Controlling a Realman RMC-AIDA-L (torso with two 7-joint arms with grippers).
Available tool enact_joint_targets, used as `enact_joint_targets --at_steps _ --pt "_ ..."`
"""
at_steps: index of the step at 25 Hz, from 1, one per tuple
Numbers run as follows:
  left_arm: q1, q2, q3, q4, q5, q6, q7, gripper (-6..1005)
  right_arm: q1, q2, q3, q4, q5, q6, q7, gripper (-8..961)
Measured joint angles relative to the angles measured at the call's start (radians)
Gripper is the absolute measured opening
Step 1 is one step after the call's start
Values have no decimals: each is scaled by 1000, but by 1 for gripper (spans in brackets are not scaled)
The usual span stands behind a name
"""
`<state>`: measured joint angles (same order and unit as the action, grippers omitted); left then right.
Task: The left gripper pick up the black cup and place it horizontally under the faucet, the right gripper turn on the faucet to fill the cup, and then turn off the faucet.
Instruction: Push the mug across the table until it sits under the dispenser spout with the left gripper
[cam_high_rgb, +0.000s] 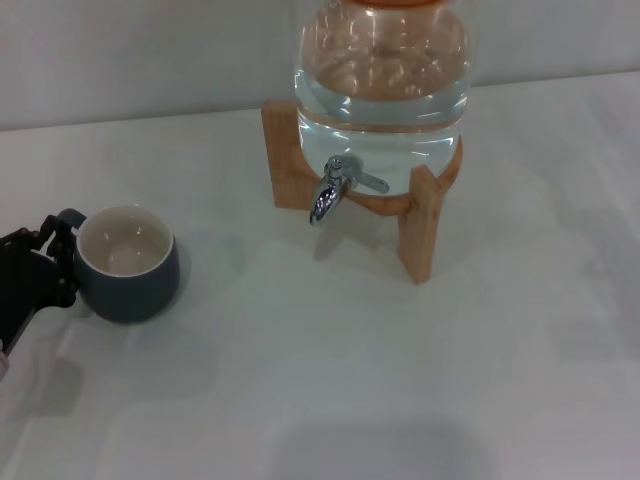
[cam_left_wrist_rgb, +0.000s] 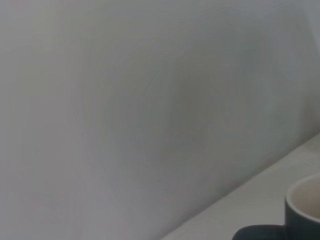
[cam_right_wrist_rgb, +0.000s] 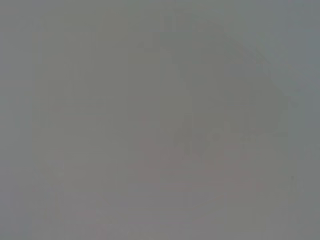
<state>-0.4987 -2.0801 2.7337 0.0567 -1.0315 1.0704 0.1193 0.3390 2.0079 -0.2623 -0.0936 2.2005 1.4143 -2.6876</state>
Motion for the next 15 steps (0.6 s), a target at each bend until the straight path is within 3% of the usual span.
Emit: enact_joint_targets --at_steps 15 --pt "-24 -3 1 2 25 -14 -13 76 0 -1 -2 0 1 0 0 856"
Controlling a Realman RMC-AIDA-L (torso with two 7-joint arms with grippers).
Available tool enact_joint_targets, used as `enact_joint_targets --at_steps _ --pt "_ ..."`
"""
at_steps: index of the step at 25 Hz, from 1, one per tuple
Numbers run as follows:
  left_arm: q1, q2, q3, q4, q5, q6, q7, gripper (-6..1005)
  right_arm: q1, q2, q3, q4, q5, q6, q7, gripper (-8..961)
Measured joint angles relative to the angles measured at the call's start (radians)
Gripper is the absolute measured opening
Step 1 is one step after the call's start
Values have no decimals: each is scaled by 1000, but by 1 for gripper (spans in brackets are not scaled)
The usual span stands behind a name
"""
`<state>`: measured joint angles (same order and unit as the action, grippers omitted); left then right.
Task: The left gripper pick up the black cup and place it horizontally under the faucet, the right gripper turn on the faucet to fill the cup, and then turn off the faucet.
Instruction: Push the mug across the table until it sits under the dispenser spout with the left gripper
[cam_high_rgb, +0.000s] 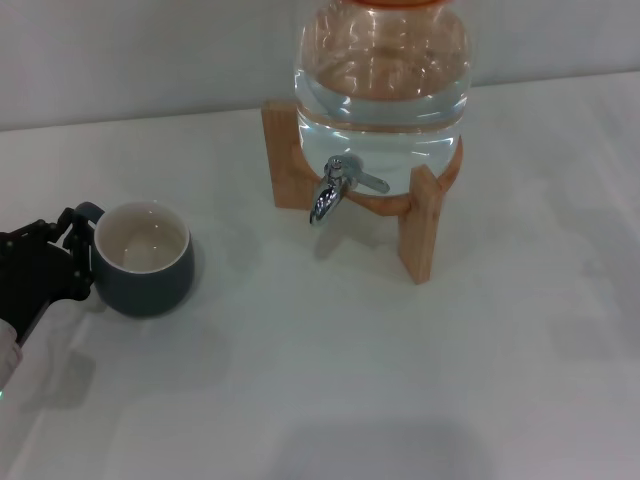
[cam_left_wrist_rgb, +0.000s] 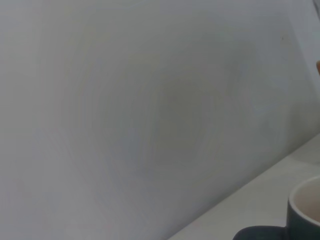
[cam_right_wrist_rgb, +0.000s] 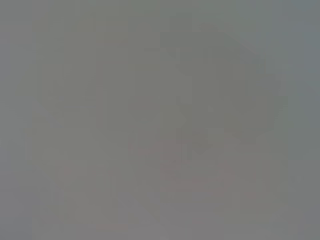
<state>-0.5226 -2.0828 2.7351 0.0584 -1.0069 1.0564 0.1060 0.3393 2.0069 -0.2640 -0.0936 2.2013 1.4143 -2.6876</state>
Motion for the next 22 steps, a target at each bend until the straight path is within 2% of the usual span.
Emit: enact_joint_targets --at_steps 11,22 --pt "-10 2 0 27 38 -35 -8 76 9 0 -5 0 -1 0 0 856" --pt "-76 3 0 26 86 -63 -61 75 12 0 -6 0 -2 0 0 856"
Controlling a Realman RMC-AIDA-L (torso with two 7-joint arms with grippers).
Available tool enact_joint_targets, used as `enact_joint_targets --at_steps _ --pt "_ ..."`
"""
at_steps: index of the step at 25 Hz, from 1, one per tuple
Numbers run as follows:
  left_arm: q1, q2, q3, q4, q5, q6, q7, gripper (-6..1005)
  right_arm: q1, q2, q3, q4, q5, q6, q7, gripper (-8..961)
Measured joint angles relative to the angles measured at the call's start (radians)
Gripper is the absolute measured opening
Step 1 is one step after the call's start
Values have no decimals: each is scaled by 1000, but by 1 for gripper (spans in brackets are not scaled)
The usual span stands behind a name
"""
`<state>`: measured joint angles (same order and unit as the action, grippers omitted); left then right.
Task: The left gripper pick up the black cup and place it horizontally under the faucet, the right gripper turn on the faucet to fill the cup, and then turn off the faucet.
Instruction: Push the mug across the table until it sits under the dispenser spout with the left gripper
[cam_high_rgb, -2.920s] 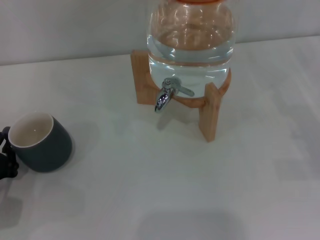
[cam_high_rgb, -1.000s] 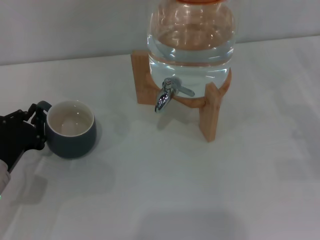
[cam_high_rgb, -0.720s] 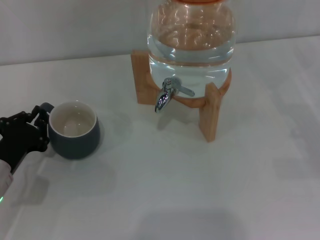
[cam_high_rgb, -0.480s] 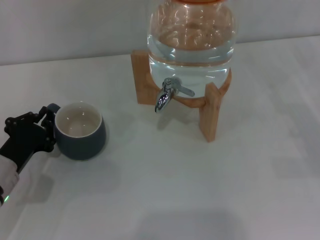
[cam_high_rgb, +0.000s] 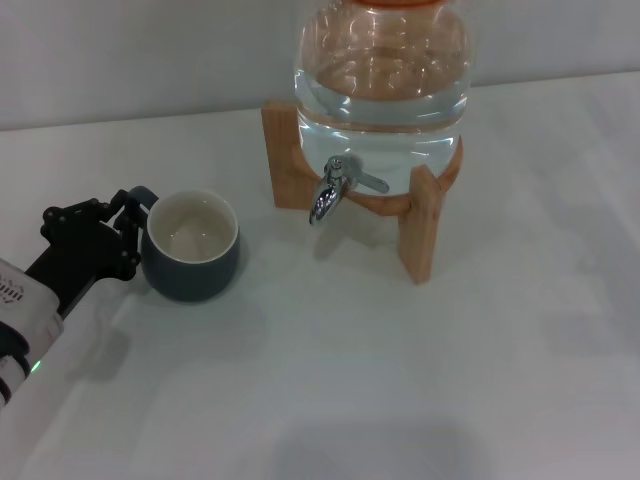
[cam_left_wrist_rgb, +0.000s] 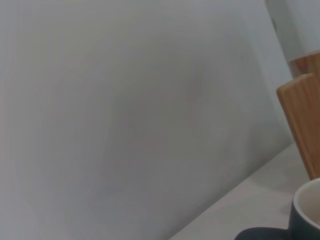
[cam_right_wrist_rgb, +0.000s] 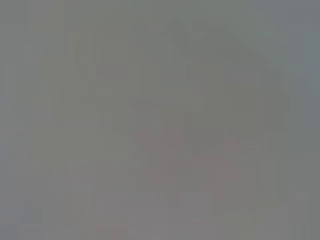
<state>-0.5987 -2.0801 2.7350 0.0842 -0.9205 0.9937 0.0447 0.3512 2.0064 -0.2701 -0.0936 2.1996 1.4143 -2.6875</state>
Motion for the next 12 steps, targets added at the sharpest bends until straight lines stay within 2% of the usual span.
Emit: enact_joint_targets --at_steps 12 --pt "-30 -4 0 24 53 -44 -8 73 0 0 0 0 0 0 0 856"
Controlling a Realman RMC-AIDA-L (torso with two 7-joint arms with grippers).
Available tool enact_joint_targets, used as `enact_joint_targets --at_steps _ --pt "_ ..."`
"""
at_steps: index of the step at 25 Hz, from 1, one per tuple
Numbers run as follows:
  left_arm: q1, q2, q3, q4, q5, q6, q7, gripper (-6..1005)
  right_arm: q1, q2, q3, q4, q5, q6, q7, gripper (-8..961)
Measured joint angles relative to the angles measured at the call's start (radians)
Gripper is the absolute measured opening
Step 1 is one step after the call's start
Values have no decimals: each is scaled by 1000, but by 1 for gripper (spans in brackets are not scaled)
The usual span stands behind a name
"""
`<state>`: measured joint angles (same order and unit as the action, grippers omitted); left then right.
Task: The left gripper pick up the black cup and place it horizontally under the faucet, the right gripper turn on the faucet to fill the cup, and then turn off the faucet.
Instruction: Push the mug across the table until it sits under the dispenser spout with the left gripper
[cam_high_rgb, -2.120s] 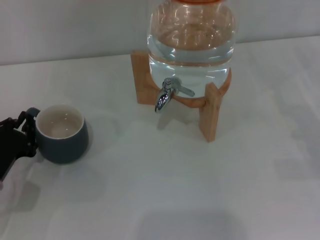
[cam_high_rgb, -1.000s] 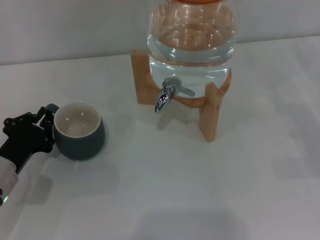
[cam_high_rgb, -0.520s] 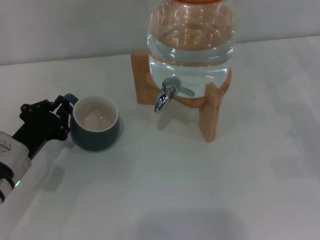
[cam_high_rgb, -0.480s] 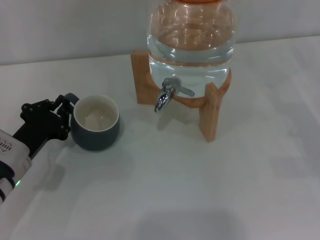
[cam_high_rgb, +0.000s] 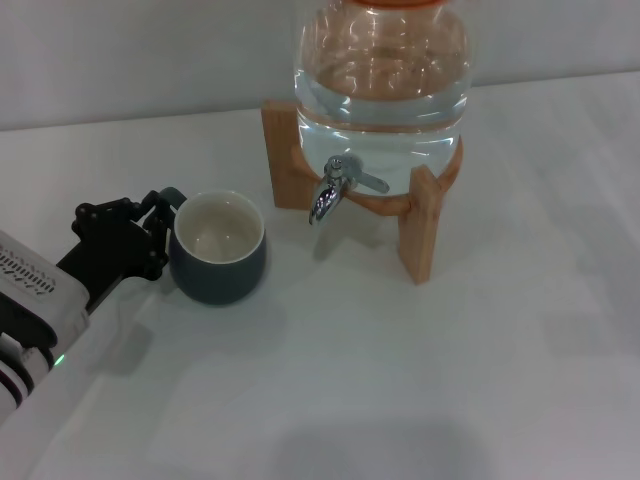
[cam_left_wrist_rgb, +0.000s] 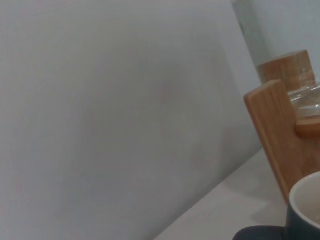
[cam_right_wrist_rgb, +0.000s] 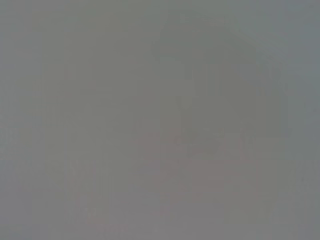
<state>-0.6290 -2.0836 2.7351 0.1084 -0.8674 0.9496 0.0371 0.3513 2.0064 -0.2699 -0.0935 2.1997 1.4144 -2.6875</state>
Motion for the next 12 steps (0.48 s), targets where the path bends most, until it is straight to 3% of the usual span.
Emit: enact_joint_targets --at_steps 12 --pt "-16 0 0 36 47 -21 -3 70 -1 1 0 0 -1 2 0 856"
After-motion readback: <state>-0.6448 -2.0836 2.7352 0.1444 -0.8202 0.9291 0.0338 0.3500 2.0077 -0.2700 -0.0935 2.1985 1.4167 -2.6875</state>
